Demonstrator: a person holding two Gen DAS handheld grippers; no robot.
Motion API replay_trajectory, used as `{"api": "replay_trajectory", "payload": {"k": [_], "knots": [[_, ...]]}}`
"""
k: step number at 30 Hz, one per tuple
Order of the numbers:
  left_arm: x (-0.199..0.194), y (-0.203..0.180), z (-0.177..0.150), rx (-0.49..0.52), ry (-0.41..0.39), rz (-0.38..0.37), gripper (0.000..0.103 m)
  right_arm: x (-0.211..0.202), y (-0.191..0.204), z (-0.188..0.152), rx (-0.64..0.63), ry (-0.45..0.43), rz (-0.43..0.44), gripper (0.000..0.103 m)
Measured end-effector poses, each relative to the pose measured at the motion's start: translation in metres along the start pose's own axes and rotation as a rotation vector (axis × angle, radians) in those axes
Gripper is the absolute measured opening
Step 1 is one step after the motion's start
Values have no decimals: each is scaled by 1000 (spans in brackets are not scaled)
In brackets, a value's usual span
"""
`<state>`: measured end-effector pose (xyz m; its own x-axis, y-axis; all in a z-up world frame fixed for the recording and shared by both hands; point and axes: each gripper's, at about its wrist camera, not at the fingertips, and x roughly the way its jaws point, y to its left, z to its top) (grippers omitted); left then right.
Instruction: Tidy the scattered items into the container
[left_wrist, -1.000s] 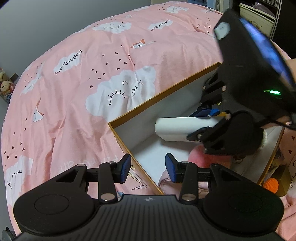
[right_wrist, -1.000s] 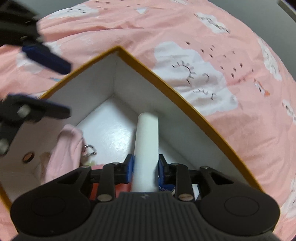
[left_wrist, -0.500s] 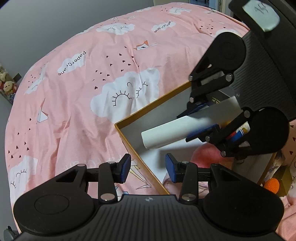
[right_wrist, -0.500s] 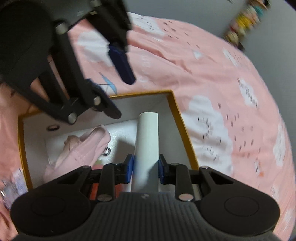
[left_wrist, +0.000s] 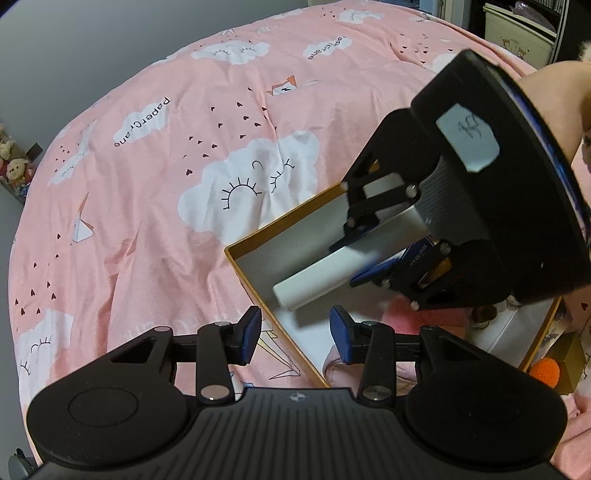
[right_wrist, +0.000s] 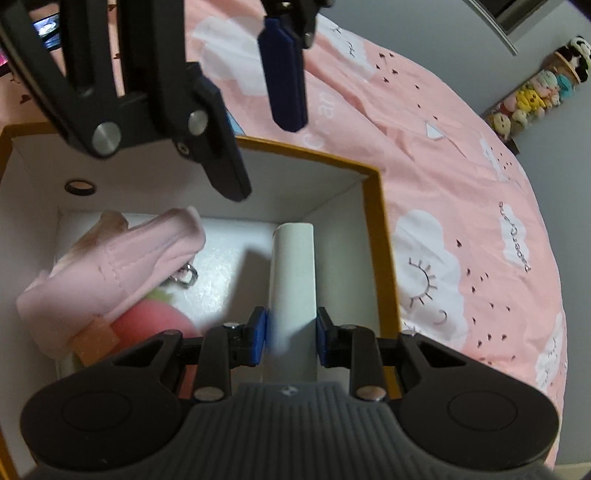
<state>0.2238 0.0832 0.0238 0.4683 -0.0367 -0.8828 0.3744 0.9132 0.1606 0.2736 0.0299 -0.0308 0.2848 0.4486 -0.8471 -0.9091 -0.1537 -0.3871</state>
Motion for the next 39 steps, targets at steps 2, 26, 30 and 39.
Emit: {"api": "replay_trajectory", "payload": {"k": [2, 26, 30, 39], "knots": [[1, 0, 1, -1, 4, 2, 48, 1, 0, 1, 8, -33, 3, 30], [5, -6, 1, 6, 16, 11, 48, 12, -14, -12, 51, 44, -155, 17], [1, -10, 1, 14, 13, 14, 48, 4, -11, -19, 55, 47, -155, 17], [-17, -26, 0, 46, -8, 31, 48, -24, 3, -17, 52, 42, -180, 17]]}}
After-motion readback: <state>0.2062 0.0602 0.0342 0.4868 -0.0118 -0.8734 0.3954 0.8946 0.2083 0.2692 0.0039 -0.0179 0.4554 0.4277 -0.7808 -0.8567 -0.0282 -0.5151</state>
